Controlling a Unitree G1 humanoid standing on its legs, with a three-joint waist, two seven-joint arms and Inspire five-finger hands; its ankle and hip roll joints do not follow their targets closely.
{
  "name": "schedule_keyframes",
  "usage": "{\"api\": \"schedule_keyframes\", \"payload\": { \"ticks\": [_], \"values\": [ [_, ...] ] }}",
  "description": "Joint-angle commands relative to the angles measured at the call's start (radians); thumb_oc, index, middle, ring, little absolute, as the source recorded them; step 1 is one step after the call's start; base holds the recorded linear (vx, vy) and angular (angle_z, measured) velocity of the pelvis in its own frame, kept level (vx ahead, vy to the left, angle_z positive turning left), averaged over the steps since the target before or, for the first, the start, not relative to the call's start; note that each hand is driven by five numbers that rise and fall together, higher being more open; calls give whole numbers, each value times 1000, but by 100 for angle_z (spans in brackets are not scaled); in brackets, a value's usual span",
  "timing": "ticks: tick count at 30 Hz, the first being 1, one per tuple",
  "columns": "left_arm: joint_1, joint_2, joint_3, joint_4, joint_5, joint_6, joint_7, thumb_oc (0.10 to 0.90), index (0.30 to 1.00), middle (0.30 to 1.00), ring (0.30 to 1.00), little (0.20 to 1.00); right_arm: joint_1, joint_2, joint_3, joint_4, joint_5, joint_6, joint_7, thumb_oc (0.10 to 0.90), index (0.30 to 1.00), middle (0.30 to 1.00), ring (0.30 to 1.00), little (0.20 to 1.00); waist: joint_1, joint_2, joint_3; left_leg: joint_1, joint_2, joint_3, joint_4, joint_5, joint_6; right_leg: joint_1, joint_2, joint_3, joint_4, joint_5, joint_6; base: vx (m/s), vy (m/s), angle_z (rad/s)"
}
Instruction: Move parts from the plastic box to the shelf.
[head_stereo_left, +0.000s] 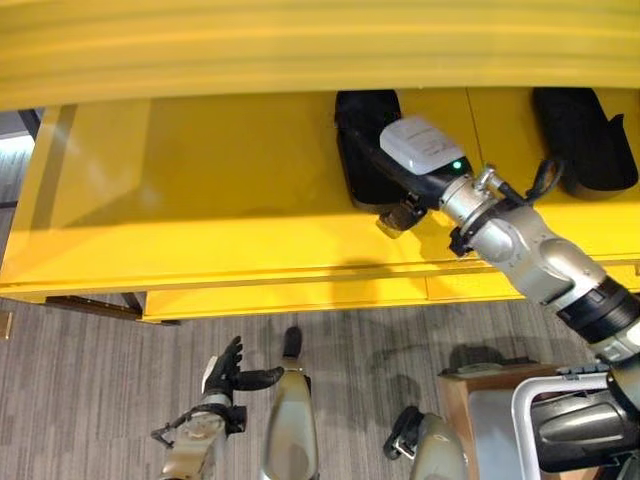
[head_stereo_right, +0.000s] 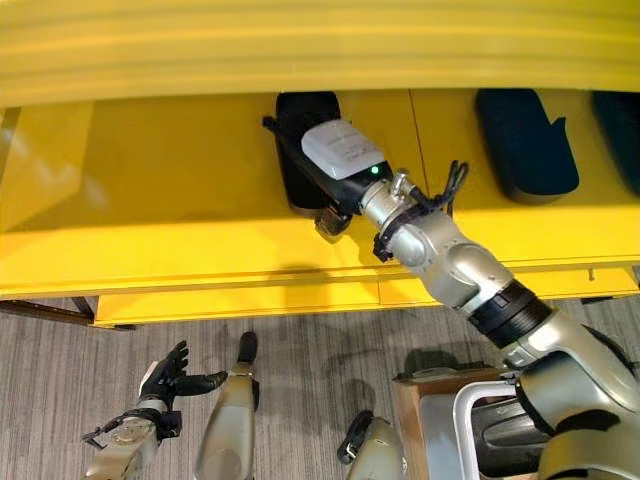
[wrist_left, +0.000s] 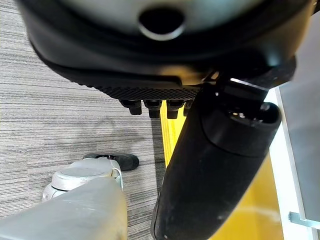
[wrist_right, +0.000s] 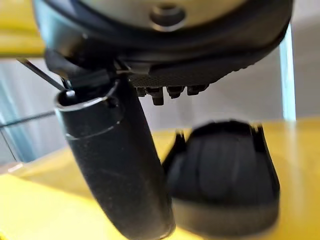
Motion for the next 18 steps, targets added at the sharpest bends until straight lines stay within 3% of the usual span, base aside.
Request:
{"api": "schedule_keyframes", "payload": {
  "ticks": [1,5,9,15,18],
  "values": [
    [0,54,41,-61,11,-37,19,900,1000,1000,1000,1000,-60,-17,-202,-182,-32,-34,-87,900,1000,1000,1000,1000,-15,-40,-26,-39,4,19,142,-67,10,68,101,-15,-99,114,-104,0,0,0],
    [6,43,54,-60,22,-27,22,900,1000,1000,1000,1000,49,-4,-286,-276,-34,-47,-88,900,1000,1000,1000,1000,-27,-41,-29,-30,8,21,135,-61,7,75,107,-13,-106,113,-106,-3,-4,-1],
    [23,23,67,-50,39,-18,19,900,1000,1000,1000,1000,258,77,-377,-343,2,-69,-91,900,1000,1000,1000,1000,-40,-39,-42,25,39,33,59,-15,-3,109,135,-6,-184,144,-102,-6,-16,-16],
    [55,-14,89,-44,40,-24,19,900,1000,1000,1000,1000,502,226,-406,-361,97,-104,-82,900,1000,1000,1000,1000,-81,-41,-102,173,86,84,-185,103,-1,154,198,45,-349,219,-83,23,9,-33],
    [77,-38,96,-44,39,-28,13,900,1000,1000,1000,1000,594,233,-426,-369,147,-115,-64,900,1000,1000,1000,1000,-100,-40,-139,246,104,118,-295,148,-8,182,229,76,-434,258,-75,41,-10,-59]
  ]
}}
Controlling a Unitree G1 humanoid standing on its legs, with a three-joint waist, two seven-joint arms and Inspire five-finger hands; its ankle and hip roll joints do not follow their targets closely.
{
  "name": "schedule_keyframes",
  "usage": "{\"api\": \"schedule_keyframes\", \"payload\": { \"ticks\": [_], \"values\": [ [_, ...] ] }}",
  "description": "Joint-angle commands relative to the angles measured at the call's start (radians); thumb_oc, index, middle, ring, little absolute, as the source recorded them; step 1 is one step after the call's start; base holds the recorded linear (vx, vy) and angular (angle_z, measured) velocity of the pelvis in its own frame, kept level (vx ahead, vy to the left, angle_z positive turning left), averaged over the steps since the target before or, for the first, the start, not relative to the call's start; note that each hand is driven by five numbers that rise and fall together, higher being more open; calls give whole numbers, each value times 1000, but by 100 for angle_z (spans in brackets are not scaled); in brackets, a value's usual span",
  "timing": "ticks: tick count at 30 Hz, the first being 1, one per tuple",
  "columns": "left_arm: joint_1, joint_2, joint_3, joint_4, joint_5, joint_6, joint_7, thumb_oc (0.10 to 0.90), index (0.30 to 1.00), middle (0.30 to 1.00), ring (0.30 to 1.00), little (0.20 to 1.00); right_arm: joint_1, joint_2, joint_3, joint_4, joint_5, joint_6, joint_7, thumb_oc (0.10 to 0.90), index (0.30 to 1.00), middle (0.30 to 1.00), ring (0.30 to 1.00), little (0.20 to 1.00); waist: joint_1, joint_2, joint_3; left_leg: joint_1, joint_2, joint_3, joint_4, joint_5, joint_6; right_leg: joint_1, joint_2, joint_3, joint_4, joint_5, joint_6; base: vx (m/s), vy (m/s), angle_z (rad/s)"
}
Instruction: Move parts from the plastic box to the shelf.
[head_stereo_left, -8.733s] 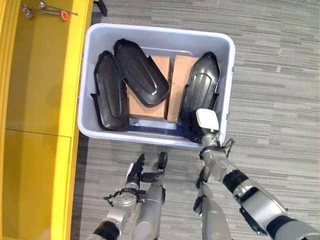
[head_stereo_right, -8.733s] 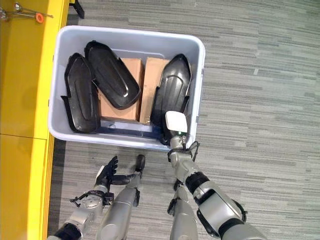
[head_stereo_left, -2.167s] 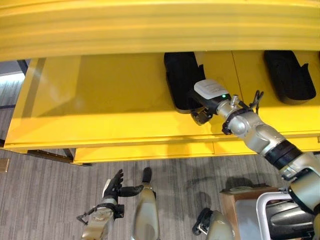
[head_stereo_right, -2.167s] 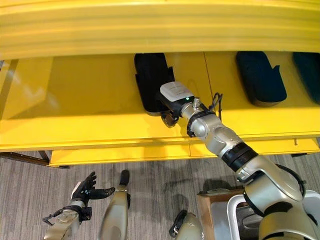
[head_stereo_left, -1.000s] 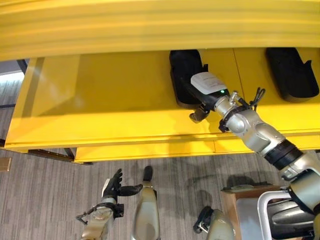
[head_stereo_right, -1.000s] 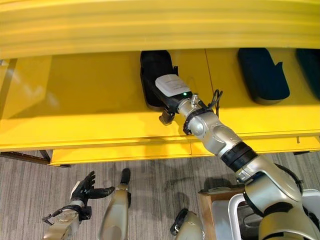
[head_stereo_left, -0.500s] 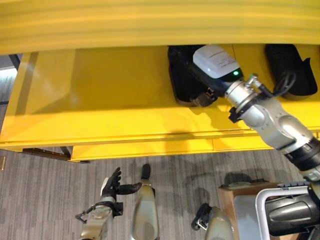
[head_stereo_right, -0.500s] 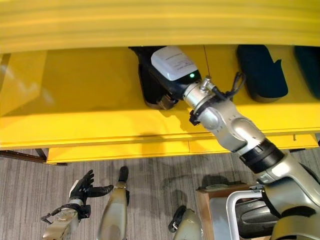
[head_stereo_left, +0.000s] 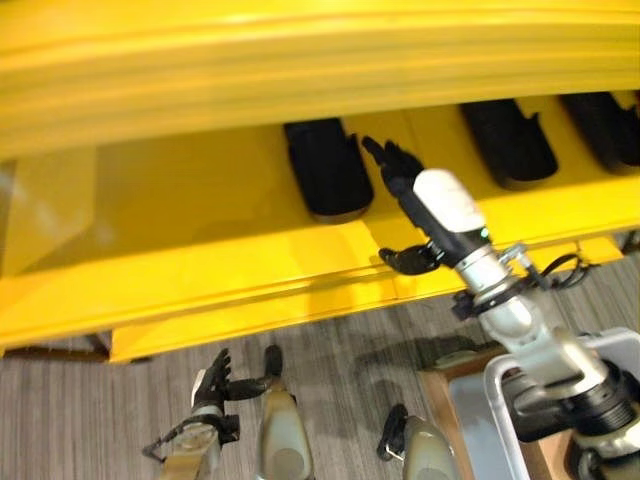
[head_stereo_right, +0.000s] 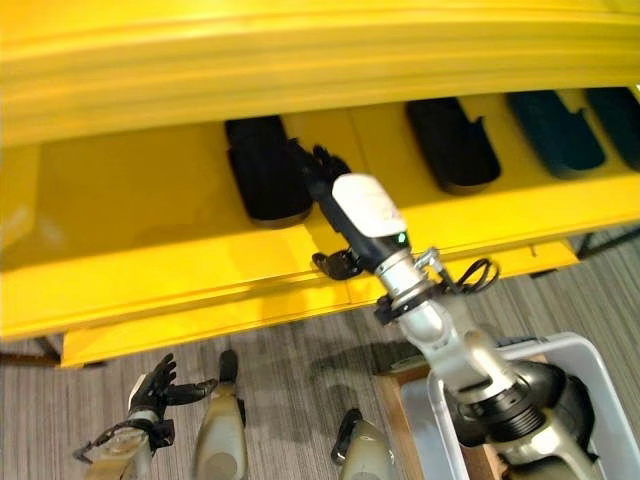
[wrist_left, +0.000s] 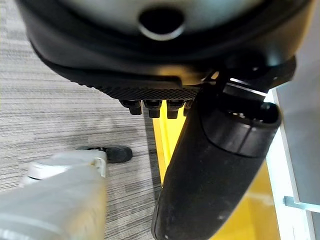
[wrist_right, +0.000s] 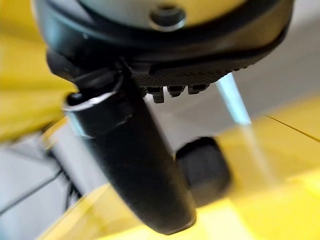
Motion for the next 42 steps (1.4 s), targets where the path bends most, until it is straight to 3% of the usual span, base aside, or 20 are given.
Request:
{"api": "schedule_keyframes", "payload": {
  "ticks": [1,4,7,10,11,12,13,15,16,22,25,28,29,31,32,33,34,35,38,42],
  "values": [
    [10,25,-3,-40,29,-57,5,900,1000,1000,1000,1000,-41,20,-91,-89,86,-78,-51,900,1000,1000,1000,1000,-12,-31,-148,34,37,-7,-139,138,-39,62,136,-14,-210,119,-89,-1,-23,-43],
    [29,10,3,-57,34,-69,-4,900,1000,1000,1000,1000,16,18,-133,-86,111,-86,-60,900,1000,1000,1000,1000,-35,-32,-179,59,43,-1,-145,149,-50,85,163,33,-287,148,-85,-3,-38,-43],
    [33,-6,5,-51,33,-79,-3,900,1000,1000,1000,1000,53,21,-156,-81,128,-100,-64,900,1000,1000,1000,1000,-38,-32,-195,70,7,-74,-138,140,-47,94,172,77,-339,182,-89,-17,-14,-56],
    [46,-25,7,-57,19,-91,-1,900,1000,1000,1000,1000,60,31,-152,-55,158,-111,-62,900,1000,1000,1000,1000,-23,-39,-192,85,-106,-269,-117,53,-13,103,184,151,-364,204,-94,-1,-42,-102],
    [50,-33,8,-59,16,-96,0,900,1000,1000,1000,1000,55,39,-138,-39,169,-114,-56,900,1000,1000,1000,1000,-18,-47,-190,78,-166,-335,-79,2,6,104,189,185,-375,218,-97,-6,-39,-144],
    [58,-43,10,-58,17,-99,-12,900,1000,1000,1000,1000,50,43,-118,-35,188,-120,-27,900,1000,1000,1000,1000,-16,-59,-199,77,-273,-355,-17,-78,41,108,194,237,-403,250,-95,19,10,-148],
    [68,-50,4,-64,25,-99,-27,900,1000,1000,1000,1000,65,45,-116,-39,195,-126,-6,900,1000,1000,1000,1000,-14,-61,-213,84,-344,-356,20,-124,66,115,198,266,-417,263,-93,50,63,-158],
    [85,-46,-4,-77,25,-98,-38,900,1000,1000,1000,1000,95,66,-120,-25,208,-128,5,900,1000,1000,1000,1000,-16,-58,-239,114,-399,-373,0,-146,102,112,218,303,-435,281,-83,95,128,-144],
    [97,-45,-17,-78,31,-101,-36,900,1000,1000,1000,1000,135,91,-132,-17,220,-121,6,900,1000,1000,1000,1000,-35,-56,-259,137,-392,-358,-44,-131,105,115,218,321,-458,301,-65,73,135,-102],
    [105,-33,-20,-84,37,-97,-38,900,1000,1000,1000,1000,171,109,-143,-31,230,-112,12,900,1000,1000,1000,1000,-51,-45,-287,190,-367,-294,-133,-116,115,126,214,362,-484,313,-51,64,96,-19],
    [101,-27,-31,-86,40,-97,-36,900,1000,1000,1000,1000,165,117,-128,-25,224,-106,13,900,1000,1000,1000,1000,-63,-38,-288,207,-371,-245,-136,-130,131,123,217,416,-476,322,-42,35,95,-38],
    [101,-27,-31,-86,40,-97,-36,900,1000,1000,1000,1000,165,117,-128,-25,224,-106,13,900,1000,1000,1000,1000,-60,-38,-288,208,-370,-243,-136,-130,131,123,218,418,-476,323,-42,9,55,-41],
    [94,-23,-27,-99,36,-98,-24,900,1000,1000,1000,1000,128,139,-103,-14,238,-102,10,900,1000,1000,1000,1000,-75,-29,-280,221,-376,-199,-118,-159,149,109,231,483,-448,326,-33,5,119,-5],
    [89,-21,-23,-101,33,-97,-19,900,1000,1000,1000,1000,117,144,-98,-11,237,-102,7,900,1000,1000,1000,1000,-63,-28,-275,213,-374,-176,-106,-164,152,87,237,500,-421,322,-30,-37,89,-63],
    [80,-15,-10,-105,25,-97,-7,900,1000,1000,1000,1000,90,155,-86,1,222,-101,-1,900,1000,1000,1000,1000,-49,-17,-249,216,-360,-135,-91,-184,160,45,227,433,-323,298,-16,-65,38,-140],
    [79,-15,-10,-104,25,-97,-7,900,1000,1000,1000,1000,88,156,-86,2,222,-101,-2,900,1000,1000,1000,1000,-48,-19,-250,211,-361,-133,-91,-181,159,40,227,435,-322,300,-16,-67,14,-145],
    [81,-12,-2,-113,20,-98,-2,900,1000,1000,1000,1000,76,165,-82,4,222,-101,-3,900,1000,1000,1000,1000,-36,-14,-240,215,-349,-103,-91,-186,154,20,189,347,-302,304,-5,-19,-43,-116],
    [87,-10,16,-120,6,-100,8,900,1000,1000,1000,1000,67,177,-73,14,221,-100,-9,900,1000,1000,1000,1000,-17,-2,-232,224,-324,-66,-94,-191,143,14,113,210,-305,312,-10,12,-79,-121],
    [97,-12,31,-114,-5,-103,3,900,1000,1000,1000,1000,37,192,-57,34,216,-90,-7,900,1000,1000,1000,1000,-14,4,-228,258,-286,-29,-123,-190,121,-12,9,121,-361,398,0,83,-129,-101],
    [99,-16,40,-107,-1,-101,-1,900,1000,1000,1000,1000,52,195,-82,25,197,-78,-13,900,1000,1000,1000,1000,-29,-6,-224,311,-270,-44,-149,-210,99,-30,-65,125,-445,498,45,166,-167,-41]
  ]
}}
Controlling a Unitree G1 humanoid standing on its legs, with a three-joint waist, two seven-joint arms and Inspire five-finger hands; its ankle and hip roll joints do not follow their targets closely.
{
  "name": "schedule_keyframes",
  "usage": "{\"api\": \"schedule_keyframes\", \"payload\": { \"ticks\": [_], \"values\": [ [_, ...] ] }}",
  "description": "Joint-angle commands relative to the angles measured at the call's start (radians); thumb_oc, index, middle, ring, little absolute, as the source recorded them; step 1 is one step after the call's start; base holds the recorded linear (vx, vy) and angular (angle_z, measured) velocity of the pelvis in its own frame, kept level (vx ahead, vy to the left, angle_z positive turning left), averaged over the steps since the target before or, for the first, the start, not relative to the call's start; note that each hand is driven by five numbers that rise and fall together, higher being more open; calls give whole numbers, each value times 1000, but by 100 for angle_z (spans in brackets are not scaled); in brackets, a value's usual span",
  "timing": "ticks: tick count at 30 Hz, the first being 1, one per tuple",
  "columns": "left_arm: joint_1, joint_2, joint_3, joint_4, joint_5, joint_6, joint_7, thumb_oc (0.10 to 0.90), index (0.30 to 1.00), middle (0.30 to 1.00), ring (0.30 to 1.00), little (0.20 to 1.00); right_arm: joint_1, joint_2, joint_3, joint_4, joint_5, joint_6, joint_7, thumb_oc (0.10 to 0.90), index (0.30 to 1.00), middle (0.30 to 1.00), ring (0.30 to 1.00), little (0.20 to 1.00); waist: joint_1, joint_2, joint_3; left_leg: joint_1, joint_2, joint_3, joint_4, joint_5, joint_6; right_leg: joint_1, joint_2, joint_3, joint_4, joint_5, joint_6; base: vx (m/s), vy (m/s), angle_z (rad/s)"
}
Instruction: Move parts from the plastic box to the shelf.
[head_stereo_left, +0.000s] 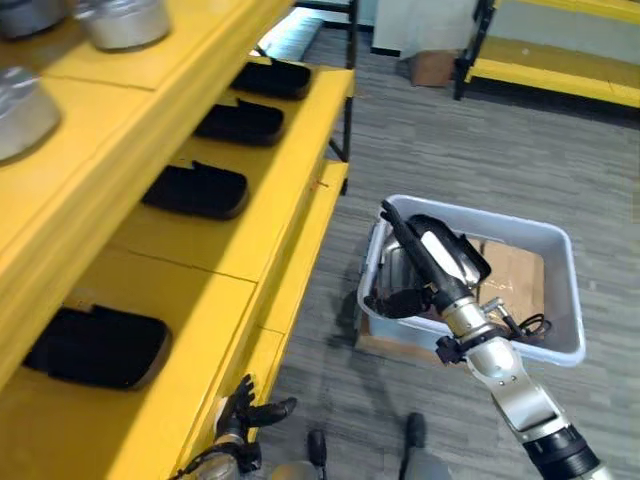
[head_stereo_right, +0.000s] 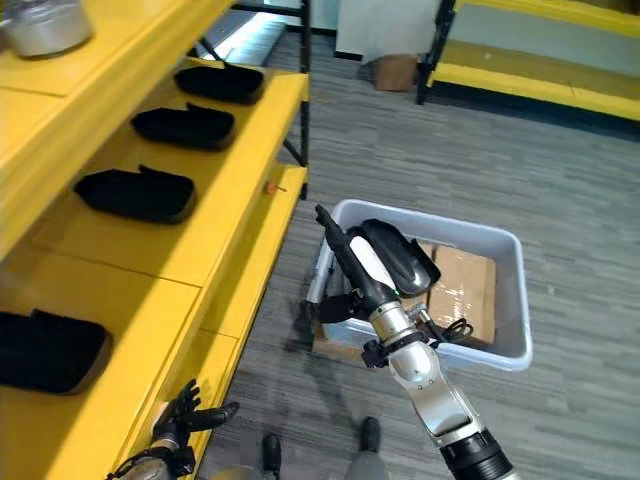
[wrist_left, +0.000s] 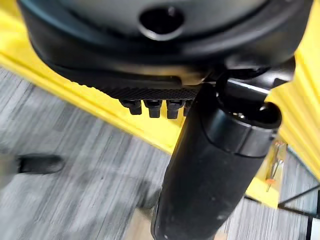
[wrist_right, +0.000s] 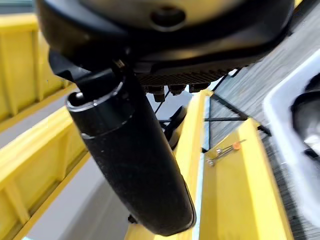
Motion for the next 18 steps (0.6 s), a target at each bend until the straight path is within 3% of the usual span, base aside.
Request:
{"api": "schedule_keyframes", "payload": {
  "ticks": [1,3,4,5,9,11,12,14,15,16,17,18],
  "values": [
    [17,73,32,-86,12,-75,17,900,1000,1000,1000,1000,-85,6,-51,-77,-9,-68,-58,900,1000,1000,1000,1000,2,-27,-43,78,11,-84,-9,-56,-47,-37,24,-6,23,163,-10,198,-229,12],
    [10,71,33,-78,31,-71,12,900,1000,1000,1000,1000,-68,7,-61,-84,-12,-68,-54,900,1000,1000,1000,1000,-3,-50,-53,96,18,-82,-9,-73,-63,-12,38,-38,-14,165,-2,230,-298,60],
    [8,60,39,-80,33,-69,13,900,1000,1000,1000,1000,-48,4,-68,-90,-5,-68,-52,900,1000,1000,1000,1000,-7,-55,-69,104,53,-91,-9,-69,-87,4,62,-56,-15,133,-11,200,-280,54],
    [8,60,38,-80,33,-69,13,900,1000,1000,1000,1000,-48,3,-68,-90,-4,-68,-51,900,1000,1000,1000,1000,-9,-53,-70,104,55,-92,-9,-70,-88,5,63,-58,-15,132,-12,177,-278,34],
    [-4,45,26,-72,19,-70,13,900,1000,1000,1000,1000,-11,-23,-91,-110,18,-74,-54,900,1000,1000,1000,1000,-37,-28,-90,106,139,-104,-9,-32,-124,31,129,-77,-9,66,-49,122,-260,6],
    [-14,43,18,-67,19,-66,12,900,1000,1000,1000,1000,2,-29,-102,-101,24,-78,-65,900,1000,1000,1000,1000,-51,-14,-93,104,175,-101,6,17,-139,41,167,-72,-6,38,-73,117,-290,5],
    [-16,39,16,-65,18,-64,8,900,1000,1000,1000,1000,16,-39,-111,-96,30,-80,-67,900,1000,1000,1000,1000,-58,-13,-90,85,197,-102,69,56,-145,55,194,-71,-10,23,-94,76,-240,-9],
    [-16,39,15,-65,18,-64,8,900,1000,1000,1000,1000,17,-39,-112,-97,31,-80,-67,900,1000,1000,1000,1000,-59,-12,-91,82,199,-103,73,54,-146,55,195,-72,-10,23,-95,65,-192,-2],
    [-19,33,8,-73,23,-63,2,900,1000,1000,1000,1000,49,-57,-136,-95,34,-83,-72,900,1000,1000,1000,1000,-64,-23,-75,30,198,-113,232,106,-139,87,225,-63,-15,-1,-128,80,-228,3],
    [-19,33,7,-73,23,-63,2,900,1000,1000,1000,1000,50,-58,-137,-96,34,-83,-72,900,1000,1000,1000,1000,-65,-22,-75,24,198,-116,241,102,-140,87,225,-65,-14,-1,-129,152,-356,0],
    [-5,31,1,-90,38,-60,-10,900,1000,1000,1000,1000,83,-65,-160,-95,39,-84,-70,900,1000,1000,1000,1000,-62,-35,-59,-24,178,-130,358,134,-131,112,236,-56,-19,-16,-152,61,-128,-1],
    [-4,31,0,-91,38,-59,-10,900,1000,1000,1000,1000,85,-65,-162,-97,39,-83,-69,900,1000,1000,1000,1000,-62,-34,-59,-30,178,-133,369,129,-131,111,236,-58,-19,-16,-152,98,-171,-9]
  ]
}}
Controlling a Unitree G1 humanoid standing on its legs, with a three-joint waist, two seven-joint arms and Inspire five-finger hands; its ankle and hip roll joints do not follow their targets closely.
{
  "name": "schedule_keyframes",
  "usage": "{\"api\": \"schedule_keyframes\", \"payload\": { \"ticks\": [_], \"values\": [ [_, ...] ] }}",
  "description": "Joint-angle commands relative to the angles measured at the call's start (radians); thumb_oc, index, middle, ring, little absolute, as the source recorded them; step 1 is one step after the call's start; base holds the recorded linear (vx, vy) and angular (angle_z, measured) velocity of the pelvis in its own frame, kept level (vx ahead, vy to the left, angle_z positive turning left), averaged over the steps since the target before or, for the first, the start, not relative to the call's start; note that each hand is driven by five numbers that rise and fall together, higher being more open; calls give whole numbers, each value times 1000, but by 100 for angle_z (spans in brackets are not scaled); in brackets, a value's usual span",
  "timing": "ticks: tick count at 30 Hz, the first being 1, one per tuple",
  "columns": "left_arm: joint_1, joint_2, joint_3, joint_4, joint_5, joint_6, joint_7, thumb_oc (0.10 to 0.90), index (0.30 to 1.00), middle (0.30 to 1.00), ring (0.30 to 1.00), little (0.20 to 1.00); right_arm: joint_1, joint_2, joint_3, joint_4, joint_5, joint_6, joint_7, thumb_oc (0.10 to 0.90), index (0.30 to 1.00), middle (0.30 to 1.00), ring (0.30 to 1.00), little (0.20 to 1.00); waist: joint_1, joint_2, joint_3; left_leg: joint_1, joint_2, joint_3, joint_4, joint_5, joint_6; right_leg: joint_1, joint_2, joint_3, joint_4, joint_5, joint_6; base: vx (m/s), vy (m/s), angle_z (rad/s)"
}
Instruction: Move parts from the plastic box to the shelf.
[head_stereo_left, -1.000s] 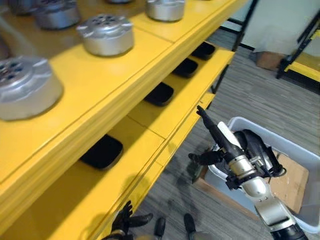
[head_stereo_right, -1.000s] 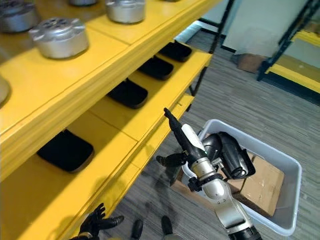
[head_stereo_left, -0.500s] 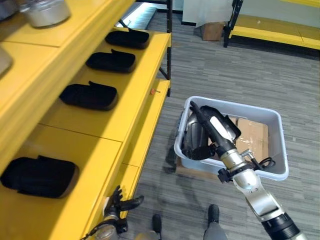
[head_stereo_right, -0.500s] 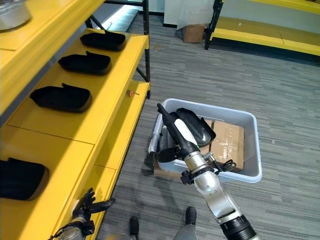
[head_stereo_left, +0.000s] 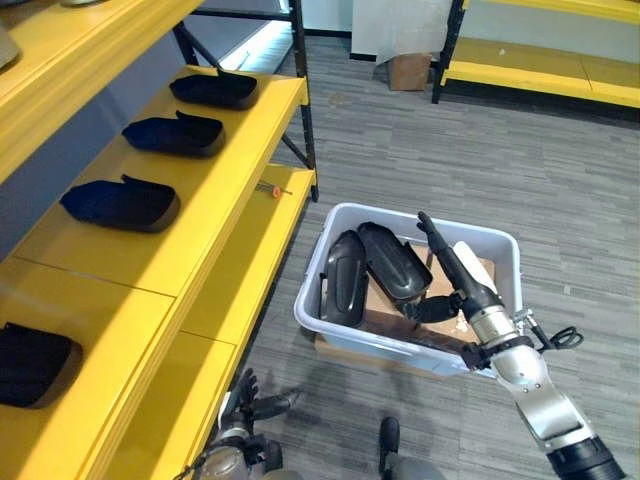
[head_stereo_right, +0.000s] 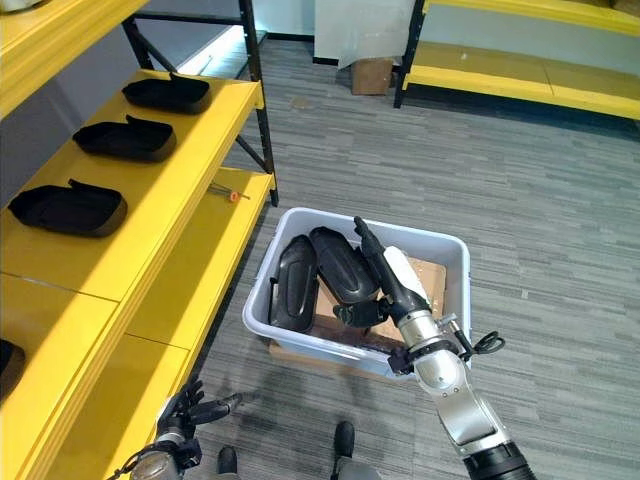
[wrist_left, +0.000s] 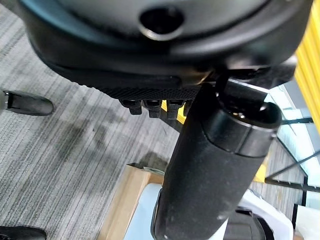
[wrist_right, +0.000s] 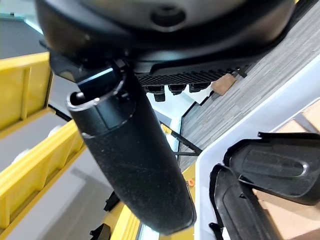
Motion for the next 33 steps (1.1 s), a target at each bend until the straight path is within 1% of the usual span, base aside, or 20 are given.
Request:
{"api": "schedule_keyframes", "payload": {
  "ticks": [1,3,4,5,7,8,9,10,11,12,13,17,19,20,22,26,28,30,32,33],
  "values": [
    [21,70,6,-83,32,-55,-7,900,1000,1000,1000,1000,-6,3,-71,-130,42,-94,-47,900,1000,1000,1000,1000,10,-42,-32,24,-72,-49,239,-2,55,32,-5,41,-12,24,2,45,-57,-23],
    [31,65,3,-96,30,-51,-11,900,1000,1000,1000,1000,5,7,-82,-128,47,-91,-49,900,1000,1000,1000,1000,22,-51,-15,-35,-125,-75,233,-21,71,40,-9,56,-15,18,-1,66,-50,-33],
    [54,63,6,-111,27,-50,-14,900,1000,1000,1000,1000,13,13,-90,-124,56,-93,-54,900,1000,1000,1000,1000,32,-63,-5,-84,-162,-94,173,-77,91,40,-9,81,-16,19,8,64,-11,-27],
    [56,64,6,-112,27,-49,-14,900,1000,1000,1000,1000,15,14,-90,-125,56,-93,-54,900,1000,1000,1000,1000,35,-64,-6,-79,-163,-91,169,-77,92,42,-9,84,-16,18,9,95,20,-33],
    [71,62,6,-103,34,-50,-15,900,1000,1000,1000,1000,22,14,-94,-118,59,-93,-52,900,1000,1000,1000,1000,43,-70,-5,-96,-143,-103,56,-75,88,44,-9,114,-18,16,22,127,87,-36],
    [68,66,7,-96,40,-51,-11,900,1000,1000,1000,1000,12,12,-89,-105,55,-93,-58,900,1000,1000,1000,1000,56,-60,-3,-120,-138,-142,-29,-34,72,48,-1,141,-18,13,31,135,98,-39],
    [68,66,7,-95,40,-52,-10,900,1000,1000,1000,1000,12,12,-89,-104,55,-93,-58,900,1000,1000,1000,1000,57,-60,-2,-114,-137,-140,-37,-30,71,49,-1,143,-18,12,31,167,156,-41],
    [80,62,11,-89,44,-51,-15,900,1000,1000,1000,1000,19,10,-88,-107,49,-89,-50,900,1000,1000,1000,1000,53,-50,-8,-93,-131,-134,-67,-35,67,57,3,166,-18,-2,39,137,139,-50],
    [87,54,10,-83,46,-51,-17,900,1000,1000,1000,1000,32,13,-90,-112,44,-93,-45,900,1000,1000,1000,1000,51,-42,-18,-59,-123,-109,-109,-36,64,61,8,174,-18,-5,44,140,140,-61],
    [88,53,9,-82,46,-52,-17,900,1000,1000,1000,1000,34,13,-90,-113,44,-93,-45,900,1000,1000,1000,1000,54,-41,-17,-51,-122,-105,-118,-33,64,63,9,177,-18,-5,44,152,194,-89],
    [83,51,1,-72,57,-50,-23,900,1000,1000,1000,1000,59,17,-104,-112,31,-89,-43,900,1000,1000,1000,1000,44,-31,-28,-10,-119,-70,-157,-29,58,66,0,180,-18,-4,49,97,142,-88],
    [73,64,-10,-70,62,-54,-21,900,1000,1000,1000,1000,54,13,-110,-113,7,-82,-51,900,1000,1000,1000,1000,36,-28,-27,30,-124,-27,-182,-39,62,68,-18,197,-17,0,60,87,157,-54],
    [66,74,-12,-69,61,-56,-18,900,1000,1000,1000,1000,31,3,-104,-100,-24,-75,-58,900,1000,1000,1000,1000,35,-32,-19,39,-124,1,-190,-49,68,59,-27,214,-16,8,68,19,120,-26],
    [61,78,-13,-70,59,-57,-18,900,1000,1000,1000,1000,8,-10,-99,-94,-51,-70,-63,900,1000,1000,1000,1000,37,-34,-15,37,-125,11,-190,-53,68,49,-33,220,-17,13,73,-32,120,-29],
    [33,101,-22,-76,57,-61,-14,900,1000,1000,1000,1000,-96,-68,-83,-63,-116,-57,-91,900,1000,1000,1000,1000,40,-42,8,9,-130,28,-190,-60,72,-3,-47,230,-18,30,88,-92,91,-28],
    [-1,128,-48,-83,49,-73,-16,900,1000,1000,1000,1000,-225,-137,-46,5,-177,-43,-130,900,1000,1000,1000,1000,42,-44,46,-49,-132,24,-190,-46,65,-66,-55,220,-18,47,89,-93,0,-12],
    [-27,148,-71,-92,42,-78,-15,900,1000,1000,1000,1000,-322,-199,-3,66,-243,-21,-143,900,1000,1000,1000,1000,48,-43,83,-90,-134,16,-190,-32,61,-102,-60,208,-16,56,89,-81,-33,15],
    [-31,151,-76,-94,41,-81,-16,900,1000,1000,1000,1000,-353,-220,17,97,-266,-13,-149,900,1000,1000,1000,1000,50,-41,92,-99,-133,13,-190,-28,60,-111,-60,206,-15,59,88,-41,-33,15],
    [-47,162,-99,-105,37,-87,-17,900,1000,1000,1000,1000,-464,-304,69,165,-354,13,-161,900,1000,1000,1000,1000,57,-27,135,-134,-133,5,-190,-12,50,-145,-62,192,-7,64,86,-62,-40,13],
    [-48,160,-98,-105,37,-87,-17,900,1000,1000,1000,1000,-470,-305,73,169,-354,12,-163,900,1000,1000,1000,1000,55,-25,136,-135,-133,5,-190,-12,50,-146,-61,191,-6,64,86,-59,-22,7]
  ]
}}
